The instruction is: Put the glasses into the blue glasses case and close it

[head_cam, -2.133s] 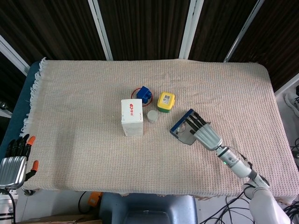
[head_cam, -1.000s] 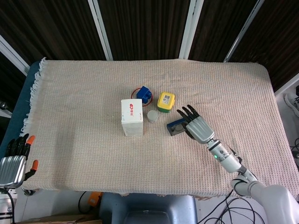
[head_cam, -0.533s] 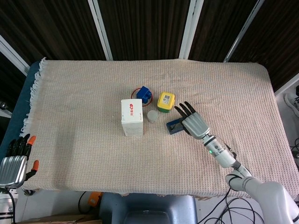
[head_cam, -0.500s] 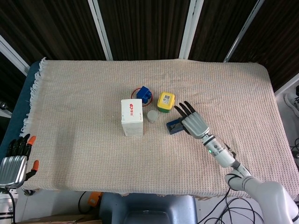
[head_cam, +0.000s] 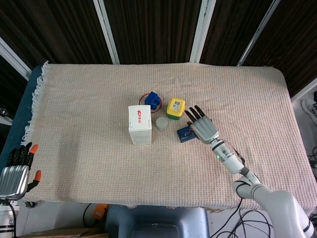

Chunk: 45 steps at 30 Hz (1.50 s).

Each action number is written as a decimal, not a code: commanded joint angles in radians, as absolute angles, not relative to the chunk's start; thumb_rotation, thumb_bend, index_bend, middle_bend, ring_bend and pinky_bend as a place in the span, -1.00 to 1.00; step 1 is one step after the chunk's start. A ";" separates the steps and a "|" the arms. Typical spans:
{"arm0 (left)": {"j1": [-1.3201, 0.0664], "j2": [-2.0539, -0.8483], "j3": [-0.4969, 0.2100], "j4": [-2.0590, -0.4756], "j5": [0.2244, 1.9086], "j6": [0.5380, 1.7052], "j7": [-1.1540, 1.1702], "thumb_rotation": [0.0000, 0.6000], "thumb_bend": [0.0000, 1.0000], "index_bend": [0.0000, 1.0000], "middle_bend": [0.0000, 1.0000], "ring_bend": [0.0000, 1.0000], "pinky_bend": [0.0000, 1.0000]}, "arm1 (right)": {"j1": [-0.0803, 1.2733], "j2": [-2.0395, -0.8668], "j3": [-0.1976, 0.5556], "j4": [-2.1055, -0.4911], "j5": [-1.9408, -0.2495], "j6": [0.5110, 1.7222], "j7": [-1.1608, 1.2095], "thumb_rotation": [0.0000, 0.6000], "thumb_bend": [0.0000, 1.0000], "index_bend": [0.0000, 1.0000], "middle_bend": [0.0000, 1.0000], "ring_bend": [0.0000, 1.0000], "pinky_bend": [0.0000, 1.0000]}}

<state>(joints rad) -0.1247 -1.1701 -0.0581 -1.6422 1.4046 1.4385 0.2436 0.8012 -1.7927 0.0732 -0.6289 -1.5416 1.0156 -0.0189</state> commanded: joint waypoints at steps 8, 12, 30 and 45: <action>-0.123 -1.169 -0.055 -1.643 1.410 1.440 0.239 1.00 -0.16 -1.00 -1.00 -1.00 -0.97 | 0.827 -1.803 0.120 -0.630 -1.492 0.985 -0.070 1.00 0.31 -0.42 -0.80 -1.00 -1.00; -0.122 -1.167 -0.055 -1.642 1.415 1.444 0.232 1.00 -0.16 -1.00 -1.00 -1.00 -0.96 | 0.820 -1.790 0.131 -0.651 -1.481 1.007 -0.079 1.00 0.17 -0.41 -0.80 -1.00 -1.00; -0.101 -1.179 -0.040 -1.593 1.527 1.535 0.154 1.00 -0.17 -1.00 -1.00 -1.00 -0.97 | 0.301 -1.152 -0.095 -1.646 -1.417 1.432 -0.324 1.00 -0.33 -0.95 -1.00 -1.00 -1.00; -0.092 -1.181 -0.019 -1.614 1.552 1.533 0.209 1.00 -0.18 -1.00 -1.00 -1.00 -0.97 | 0.145 -1.083 -0.087 -1.659 -1.470 1.566 -0.189 1.00 -0.42 -0.95 -1.00 -1.00 -1.00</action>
